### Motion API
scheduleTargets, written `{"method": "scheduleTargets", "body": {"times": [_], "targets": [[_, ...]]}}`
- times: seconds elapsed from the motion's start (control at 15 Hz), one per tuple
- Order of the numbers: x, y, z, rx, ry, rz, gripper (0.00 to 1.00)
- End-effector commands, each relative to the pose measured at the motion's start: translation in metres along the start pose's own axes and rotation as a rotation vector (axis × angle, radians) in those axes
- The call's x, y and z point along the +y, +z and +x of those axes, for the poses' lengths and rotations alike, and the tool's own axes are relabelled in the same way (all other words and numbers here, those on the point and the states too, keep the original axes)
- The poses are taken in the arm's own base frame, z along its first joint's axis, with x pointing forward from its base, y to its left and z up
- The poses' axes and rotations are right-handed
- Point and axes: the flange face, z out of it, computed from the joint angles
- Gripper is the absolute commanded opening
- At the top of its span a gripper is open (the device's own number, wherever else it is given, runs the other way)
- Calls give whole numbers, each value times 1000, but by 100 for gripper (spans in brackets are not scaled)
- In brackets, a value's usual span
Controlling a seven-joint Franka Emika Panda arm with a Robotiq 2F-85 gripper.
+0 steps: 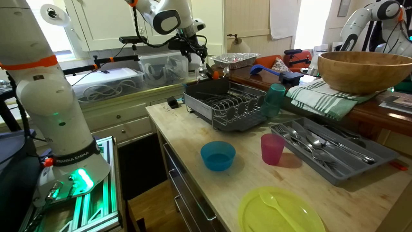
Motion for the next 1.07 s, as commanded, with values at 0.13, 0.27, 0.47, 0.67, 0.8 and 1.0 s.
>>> {"method": "scheduleTargets", "body": {"times": [0.13, 0.27, 0.47, 0.67, 0.8, 1.0], "targets": [[20, -23, -6, -44, 30, -41, 100], [45, -37, -11, -83, 67, -111, 100], [93, -66, -21, -141, 165, -233, 100], [141, -92, -38, -209, 276, -339, 100], [171, -106, -53, -269, 349, -395, 100], [210, -124, -79, -362, 478, -437, 100]]}}
